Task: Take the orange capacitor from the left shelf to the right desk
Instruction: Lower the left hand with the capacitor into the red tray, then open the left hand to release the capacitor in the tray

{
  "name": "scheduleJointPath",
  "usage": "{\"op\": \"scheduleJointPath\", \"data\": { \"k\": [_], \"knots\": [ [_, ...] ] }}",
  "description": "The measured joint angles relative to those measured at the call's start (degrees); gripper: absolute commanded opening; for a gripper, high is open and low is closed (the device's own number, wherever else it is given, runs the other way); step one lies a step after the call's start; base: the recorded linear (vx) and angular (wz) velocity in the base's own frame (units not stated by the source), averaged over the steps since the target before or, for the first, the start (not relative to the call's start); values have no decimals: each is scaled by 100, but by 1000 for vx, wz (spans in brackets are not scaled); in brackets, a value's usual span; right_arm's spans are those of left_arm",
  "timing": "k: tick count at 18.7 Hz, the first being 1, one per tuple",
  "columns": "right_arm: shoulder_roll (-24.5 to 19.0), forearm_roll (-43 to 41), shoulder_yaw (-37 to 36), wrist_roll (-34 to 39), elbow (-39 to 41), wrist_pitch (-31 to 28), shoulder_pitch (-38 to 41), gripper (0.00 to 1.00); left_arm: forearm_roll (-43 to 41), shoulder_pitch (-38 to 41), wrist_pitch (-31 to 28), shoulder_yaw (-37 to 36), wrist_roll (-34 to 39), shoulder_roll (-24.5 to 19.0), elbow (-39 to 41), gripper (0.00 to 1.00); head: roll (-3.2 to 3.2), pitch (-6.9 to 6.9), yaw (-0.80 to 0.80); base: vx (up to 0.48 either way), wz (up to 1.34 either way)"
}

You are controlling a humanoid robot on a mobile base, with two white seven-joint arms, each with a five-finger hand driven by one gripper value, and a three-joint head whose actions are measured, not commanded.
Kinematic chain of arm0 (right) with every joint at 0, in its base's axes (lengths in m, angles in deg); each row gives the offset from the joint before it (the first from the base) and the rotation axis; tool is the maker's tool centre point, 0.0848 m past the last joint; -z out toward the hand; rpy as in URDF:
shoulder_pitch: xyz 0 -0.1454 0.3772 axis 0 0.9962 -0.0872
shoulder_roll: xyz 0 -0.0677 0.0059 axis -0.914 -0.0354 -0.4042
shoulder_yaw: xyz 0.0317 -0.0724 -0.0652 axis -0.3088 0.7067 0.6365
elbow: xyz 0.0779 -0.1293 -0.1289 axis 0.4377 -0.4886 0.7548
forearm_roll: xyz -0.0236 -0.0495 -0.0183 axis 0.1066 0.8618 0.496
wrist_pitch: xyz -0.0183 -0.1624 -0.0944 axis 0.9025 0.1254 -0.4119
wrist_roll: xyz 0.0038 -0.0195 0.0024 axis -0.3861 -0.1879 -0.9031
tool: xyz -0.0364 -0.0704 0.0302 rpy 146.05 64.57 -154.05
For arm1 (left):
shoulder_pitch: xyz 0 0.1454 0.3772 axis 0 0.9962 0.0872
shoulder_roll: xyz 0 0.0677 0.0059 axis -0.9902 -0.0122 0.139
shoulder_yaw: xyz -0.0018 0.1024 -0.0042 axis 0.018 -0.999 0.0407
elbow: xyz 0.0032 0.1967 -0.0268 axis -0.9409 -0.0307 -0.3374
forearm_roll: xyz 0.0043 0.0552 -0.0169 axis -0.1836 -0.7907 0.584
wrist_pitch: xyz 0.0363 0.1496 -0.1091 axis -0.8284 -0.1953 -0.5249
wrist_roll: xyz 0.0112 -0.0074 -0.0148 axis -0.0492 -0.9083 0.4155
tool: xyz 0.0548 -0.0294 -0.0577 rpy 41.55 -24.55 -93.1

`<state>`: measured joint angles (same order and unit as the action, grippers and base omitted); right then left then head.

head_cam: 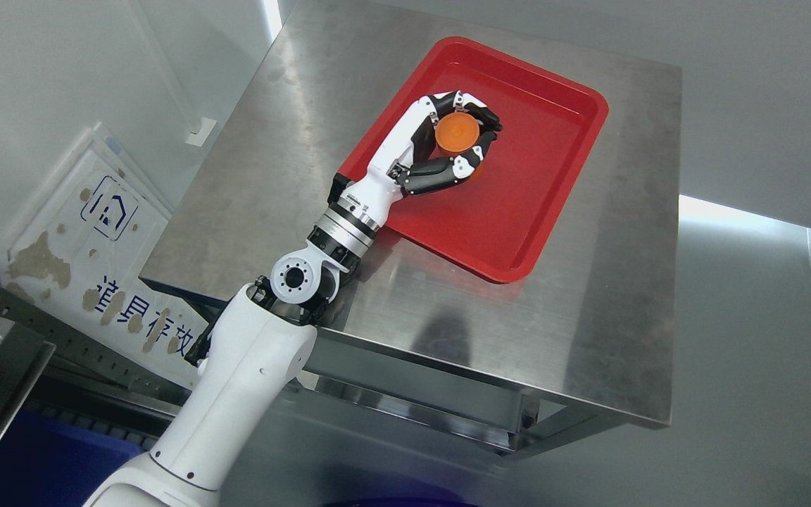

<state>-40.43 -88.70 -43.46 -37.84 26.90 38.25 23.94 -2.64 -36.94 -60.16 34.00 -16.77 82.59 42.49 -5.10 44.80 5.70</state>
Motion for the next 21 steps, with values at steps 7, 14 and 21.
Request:
{"op": "scheduleJointPath", "data": {
  "k": [7, 14, 21],
  "knots": [
    [0, 0, 0, 0, 0, 0, 0, 100, -31, -442, -7, -235, 3, 0, -489, 6, 0, 0, 0, -4, -9],
    [0, 0, 0, 0, 0, 0, 0, 100, -39, -707, -12, -412, 20, 0, -929, 77, 0, 0, 0, -1, -5],
    [0, 0, 0, 0, 0, 0, 0, 100, -42, -802, 39, -329, -15, 0, -1098, 100, 0, 0, 0, 0, 0]
  ]
}}
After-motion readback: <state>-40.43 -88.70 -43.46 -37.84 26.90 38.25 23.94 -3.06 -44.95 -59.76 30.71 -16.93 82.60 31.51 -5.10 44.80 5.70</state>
